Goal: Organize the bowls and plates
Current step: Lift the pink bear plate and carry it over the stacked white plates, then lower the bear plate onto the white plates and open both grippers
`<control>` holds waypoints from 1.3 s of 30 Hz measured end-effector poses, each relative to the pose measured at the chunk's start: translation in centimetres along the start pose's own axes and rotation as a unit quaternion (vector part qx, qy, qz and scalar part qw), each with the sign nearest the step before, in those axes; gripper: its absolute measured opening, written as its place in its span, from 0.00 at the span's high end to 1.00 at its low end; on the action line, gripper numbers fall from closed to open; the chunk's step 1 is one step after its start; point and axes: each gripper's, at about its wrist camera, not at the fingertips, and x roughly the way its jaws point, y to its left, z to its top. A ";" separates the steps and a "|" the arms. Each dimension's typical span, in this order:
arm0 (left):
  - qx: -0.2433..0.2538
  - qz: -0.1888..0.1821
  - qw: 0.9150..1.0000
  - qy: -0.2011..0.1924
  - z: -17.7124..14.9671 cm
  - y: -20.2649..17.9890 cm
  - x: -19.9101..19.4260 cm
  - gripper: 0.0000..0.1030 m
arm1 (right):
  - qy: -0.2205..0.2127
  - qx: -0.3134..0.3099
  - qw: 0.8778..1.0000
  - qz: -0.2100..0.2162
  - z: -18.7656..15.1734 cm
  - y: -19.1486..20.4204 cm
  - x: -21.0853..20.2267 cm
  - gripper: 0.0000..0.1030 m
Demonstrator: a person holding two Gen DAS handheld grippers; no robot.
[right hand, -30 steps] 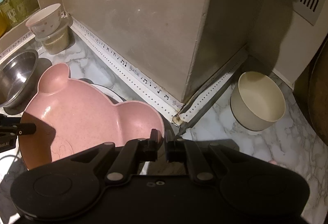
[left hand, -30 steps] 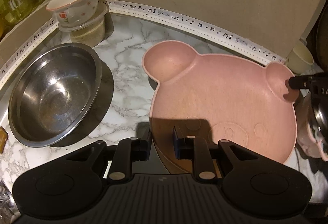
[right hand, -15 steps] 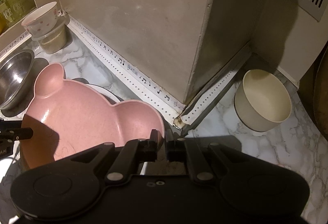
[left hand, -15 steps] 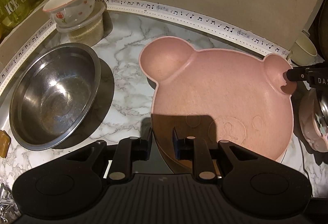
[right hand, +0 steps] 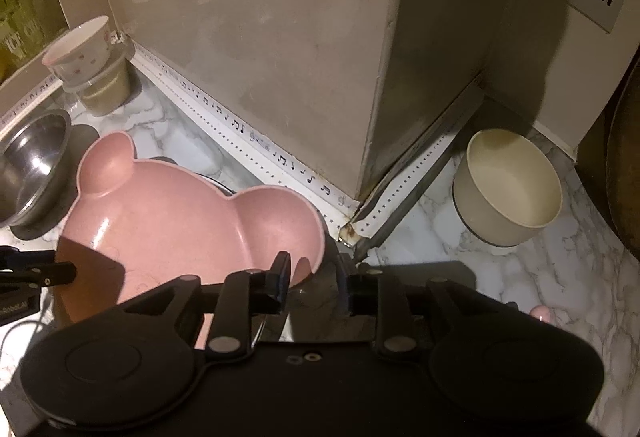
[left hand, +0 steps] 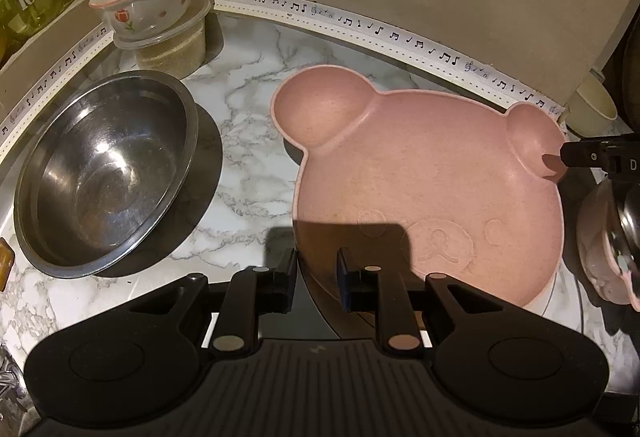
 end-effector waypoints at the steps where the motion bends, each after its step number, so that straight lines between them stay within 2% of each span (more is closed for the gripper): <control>1: -0.002 -0.002 1.000 -0.001 0.0 0.0 -0.2 0.81 | 0.000 0.001 1.000 0.004 -0.1 0.0 -0.3 0.74; 6: 0.000 -0.006 1.000 -0.012 -0.3 0.0 -1.4 0.81 | -0.012 -0.004 1.000 0.023 -0.8 0.5 -2.1 0.68; 16: 0.010 -0.024 0.999 -0.033 -1.1 -0.5 -4.3 0.80 | -0.024 -0.016 0.998 0.055 -2.1 2.2 -4.8 0.66; 28: 0.020 -0.039 0.997 -0.062 -2.3 -1.7 -7.8 0.80 | -0.031 -0.027 0.996 0.073 -4.1 3.7 -7.3 0.65; 36: 0.020 -0.046 0.996 -0.079 -3.6 -2.0 -9.6 0.80 | -0.038 -0.033 0.995 0.091 -4.8 4.8 -8.7 0.58; 38: 0.011 -0.048 0.995 -0.081 -3.8 -1.5 -9.9 0.75 | -0.039 -0.037 0.994 0.097 -4.6 5.3 -8.9 0.57; 39: 0.005 -0.049 0.995 -0.082 -3.9 -1.3 -10.1 0.69 | -0.040 -0.041 0.993 0.099 -4.5 5.6 -9.0 0.56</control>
